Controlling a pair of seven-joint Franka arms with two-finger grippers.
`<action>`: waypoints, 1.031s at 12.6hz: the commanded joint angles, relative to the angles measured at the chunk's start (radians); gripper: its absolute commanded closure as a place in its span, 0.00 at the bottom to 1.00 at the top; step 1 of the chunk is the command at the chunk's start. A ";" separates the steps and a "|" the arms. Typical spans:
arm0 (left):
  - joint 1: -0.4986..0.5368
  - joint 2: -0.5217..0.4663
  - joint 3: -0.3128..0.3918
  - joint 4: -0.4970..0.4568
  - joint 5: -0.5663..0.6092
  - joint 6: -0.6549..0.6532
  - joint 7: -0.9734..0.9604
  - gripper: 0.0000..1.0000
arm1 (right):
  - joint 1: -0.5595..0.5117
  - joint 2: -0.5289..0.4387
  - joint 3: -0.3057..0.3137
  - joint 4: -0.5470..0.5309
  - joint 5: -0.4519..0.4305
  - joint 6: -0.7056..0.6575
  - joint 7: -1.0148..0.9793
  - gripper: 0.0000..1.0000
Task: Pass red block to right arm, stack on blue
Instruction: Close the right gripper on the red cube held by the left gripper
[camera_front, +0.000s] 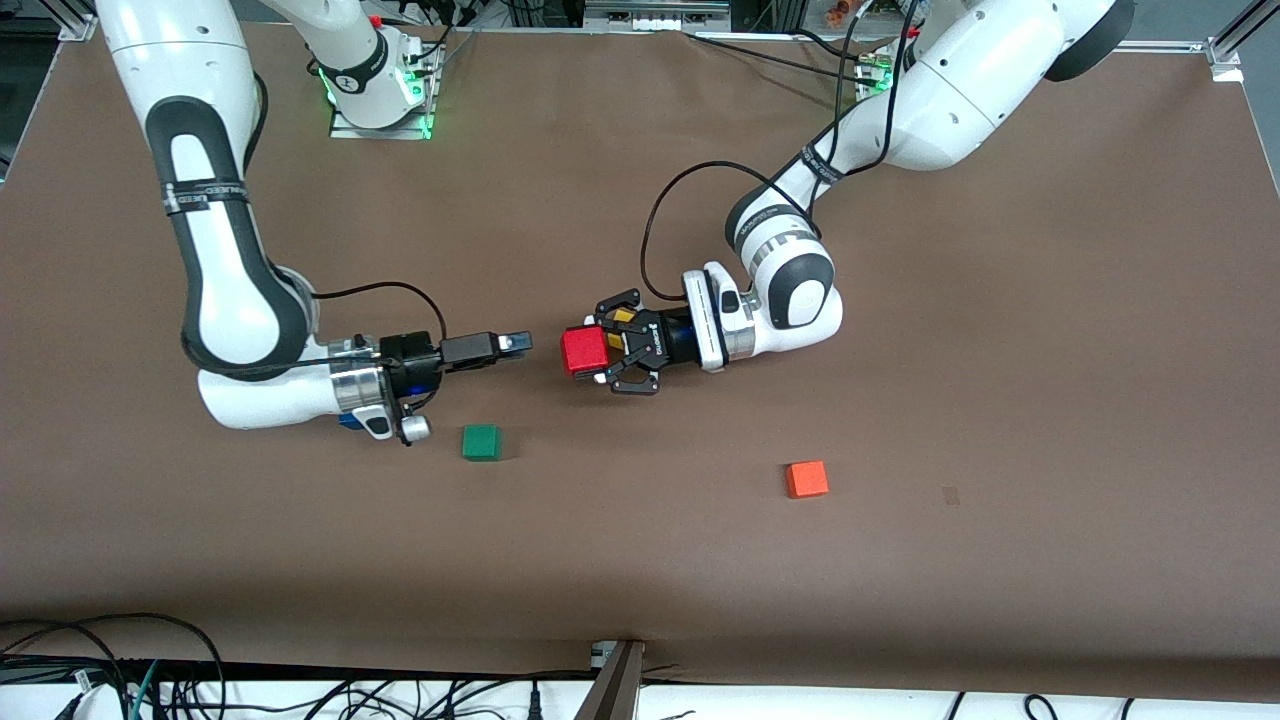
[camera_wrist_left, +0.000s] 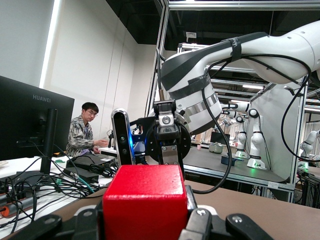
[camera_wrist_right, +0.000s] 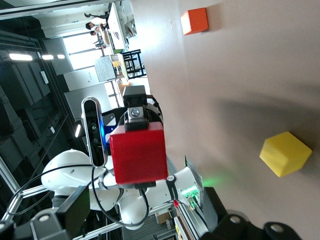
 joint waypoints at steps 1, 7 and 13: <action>-0.017 0.012 0.007 0.044 -0.038 0.010 0.033 0.93 | 0.023 -0.018 -0.003 -0.025 0.031 0.048 -0.020 0.00; -0.011 0.008 0.007 0.045 -0.046 0.036 0.031 0.93 | 0.085 -0.023 -0.003 -0.023 0.105 0.135 -0.011 0.00; -0.008 0.003 0.007 0.047 -0.046 0.036 0.025 0.93 | 0.133 -0.023 -0.003 -0.020 0.109 0.249 -0.014 0.25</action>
